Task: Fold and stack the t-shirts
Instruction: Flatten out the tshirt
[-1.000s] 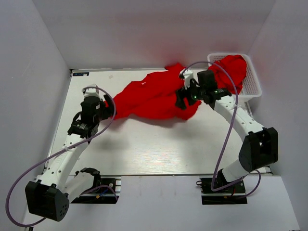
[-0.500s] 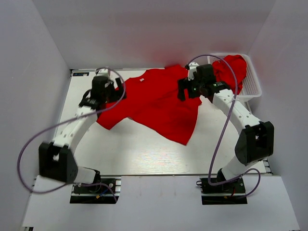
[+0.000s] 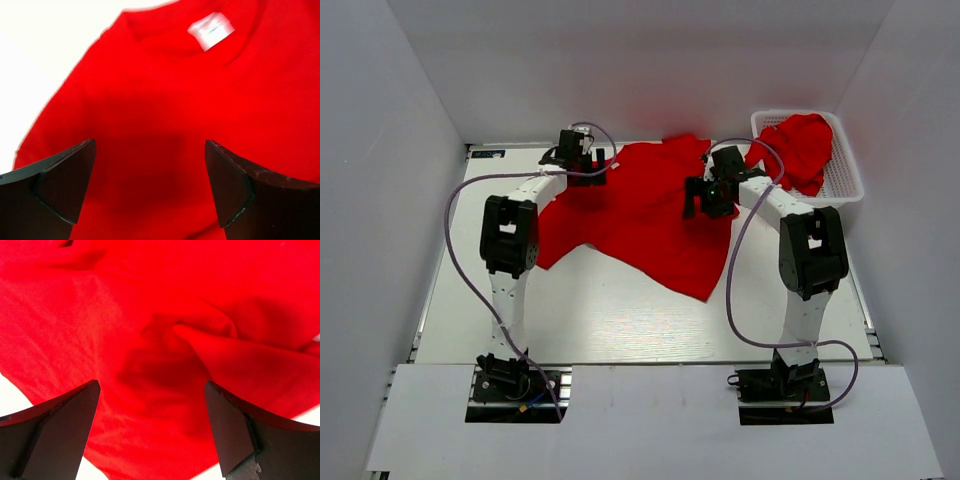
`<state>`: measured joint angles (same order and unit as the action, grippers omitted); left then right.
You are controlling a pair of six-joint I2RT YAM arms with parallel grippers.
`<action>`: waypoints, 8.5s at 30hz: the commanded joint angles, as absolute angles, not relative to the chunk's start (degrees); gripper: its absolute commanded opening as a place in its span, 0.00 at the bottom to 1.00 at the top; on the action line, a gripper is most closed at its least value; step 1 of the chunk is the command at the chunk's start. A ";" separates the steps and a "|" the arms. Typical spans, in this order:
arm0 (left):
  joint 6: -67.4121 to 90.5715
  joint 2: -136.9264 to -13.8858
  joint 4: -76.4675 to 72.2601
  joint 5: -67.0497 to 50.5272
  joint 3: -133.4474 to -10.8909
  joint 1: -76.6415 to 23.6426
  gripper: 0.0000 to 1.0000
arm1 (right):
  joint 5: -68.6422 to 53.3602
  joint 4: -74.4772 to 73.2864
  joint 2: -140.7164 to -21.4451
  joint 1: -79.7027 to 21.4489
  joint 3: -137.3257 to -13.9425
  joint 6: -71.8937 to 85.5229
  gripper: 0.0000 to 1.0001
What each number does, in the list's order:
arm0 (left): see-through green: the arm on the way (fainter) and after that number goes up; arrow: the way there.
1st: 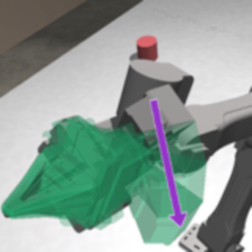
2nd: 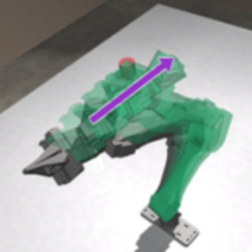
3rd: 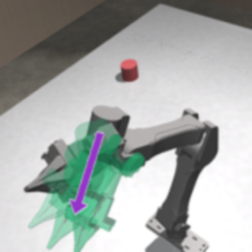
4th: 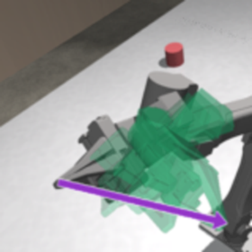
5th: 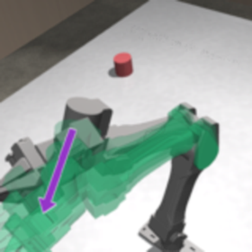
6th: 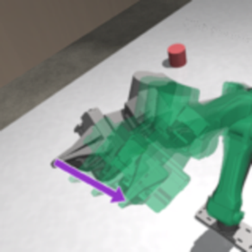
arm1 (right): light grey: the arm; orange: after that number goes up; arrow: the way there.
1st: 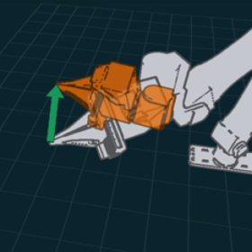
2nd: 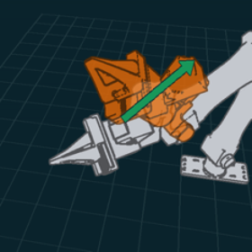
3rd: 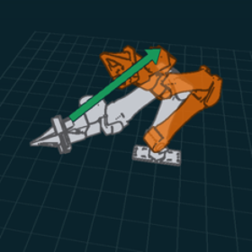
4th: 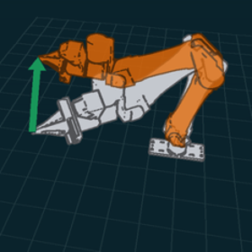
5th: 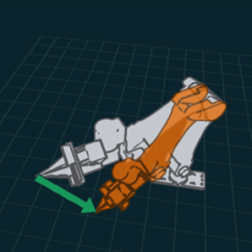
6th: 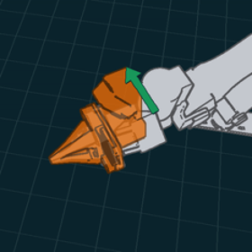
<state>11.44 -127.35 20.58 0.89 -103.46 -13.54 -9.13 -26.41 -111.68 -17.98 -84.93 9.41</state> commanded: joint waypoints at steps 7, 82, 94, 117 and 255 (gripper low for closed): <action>12.91 -128.68 27.42 10.19 -98.54 -13.36 1.00 | -13.53 -19.27 -115.84 -18.46 -85.52 12.48 0.90; 6.32 -135.71 28.84 10.54 -105.64 -7.21 0.00 | 4.39 -26.56 -134.30 -17.84 -110.48 5.90 0.00; 11.51 -136.05 18.82 13.37 -110.47 -3.25 0.00 | 7.39 -9.77 -134.56 -16.88 -114.70 -5.00 0.00; 12.12 -124.64 20.56 3.96 -110.05 -2.20 0.99 | 1.50 -11.41 -125.09 -16.00 -109.62 2.19 0.90; 13.89 -138.16 17.93 -11.86 -102.91 -2.37 0.99 | 18.38 -14.41 -130.78 -9.31 -107.66 19.61 0.25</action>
<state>13.37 -135.24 9.10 -14.74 -102.85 -3.53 18.24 -15.05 -132.27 -9.69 -105.54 19.92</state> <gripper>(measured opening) 0.993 0.187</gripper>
